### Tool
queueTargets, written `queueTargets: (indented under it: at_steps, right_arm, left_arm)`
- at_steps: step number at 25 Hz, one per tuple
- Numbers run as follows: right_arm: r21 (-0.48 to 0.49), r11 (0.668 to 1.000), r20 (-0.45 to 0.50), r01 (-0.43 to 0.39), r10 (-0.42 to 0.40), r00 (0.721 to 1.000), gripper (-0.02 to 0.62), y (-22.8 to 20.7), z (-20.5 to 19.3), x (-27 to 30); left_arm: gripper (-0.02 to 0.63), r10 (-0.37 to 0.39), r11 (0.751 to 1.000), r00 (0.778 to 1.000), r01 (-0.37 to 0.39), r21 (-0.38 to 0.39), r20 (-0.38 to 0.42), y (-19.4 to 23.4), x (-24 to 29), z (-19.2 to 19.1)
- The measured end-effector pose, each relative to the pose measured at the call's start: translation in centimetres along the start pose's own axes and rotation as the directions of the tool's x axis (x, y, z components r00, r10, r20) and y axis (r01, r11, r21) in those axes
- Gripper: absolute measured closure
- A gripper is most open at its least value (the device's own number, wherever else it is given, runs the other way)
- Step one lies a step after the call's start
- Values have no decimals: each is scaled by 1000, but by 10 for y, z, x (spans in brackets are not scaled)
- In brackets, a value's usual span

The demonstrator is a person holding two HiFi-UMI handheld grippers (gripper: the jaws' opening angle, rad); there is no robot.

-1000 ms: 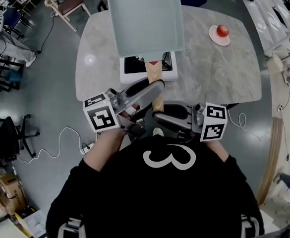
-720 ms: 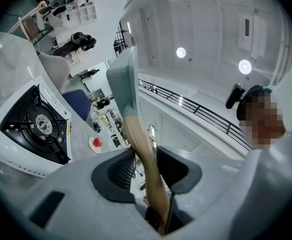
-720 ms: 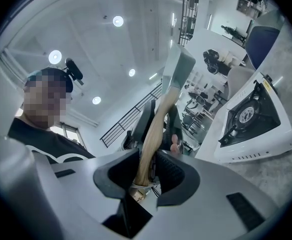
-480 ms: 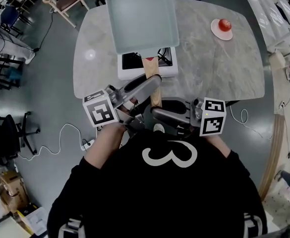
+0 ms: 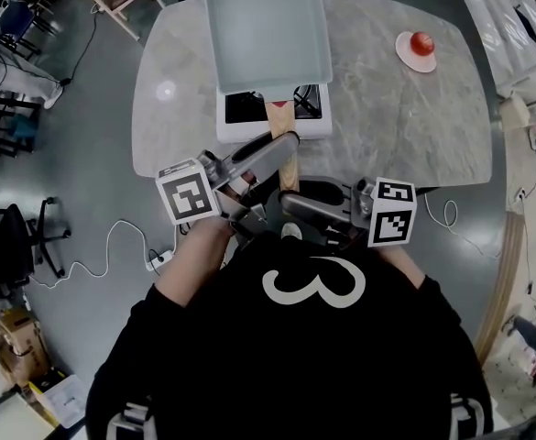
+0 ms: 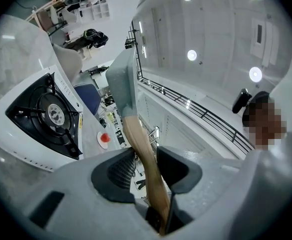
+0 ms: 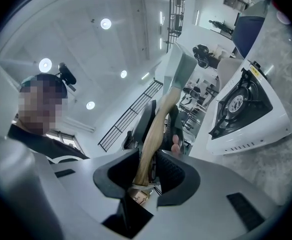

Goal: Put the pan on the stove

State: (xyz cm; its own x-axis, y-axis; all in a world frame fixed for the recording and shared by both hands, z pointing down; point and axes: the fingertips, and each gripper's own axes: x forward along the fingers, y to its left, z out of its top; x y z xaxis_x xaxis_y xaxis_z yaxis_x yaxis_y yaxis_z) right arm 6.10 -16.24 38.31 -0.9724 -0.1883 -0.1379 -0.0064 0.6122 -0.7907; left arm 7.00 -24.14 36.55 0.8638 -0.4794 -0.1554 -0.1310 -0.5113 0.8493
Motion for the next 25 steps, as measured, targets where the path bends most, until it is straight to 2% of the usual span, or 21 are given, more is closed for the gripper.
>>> queueTargets:
  at_steps: [21, 25]
  right_arm:
    - [108, 993, -18, 47, -45, 999, 495, -45, -6, 5]
    - [124, 991, -16, 52, -51, 999, 494, -47, -6, 5]
  left_arm:
    - [459, 51, 992, 999, -51, -119, -8, 57, -1, -4]
    - [459, 36, 988, 999, -35, -151, 1, 57, 1, -4]
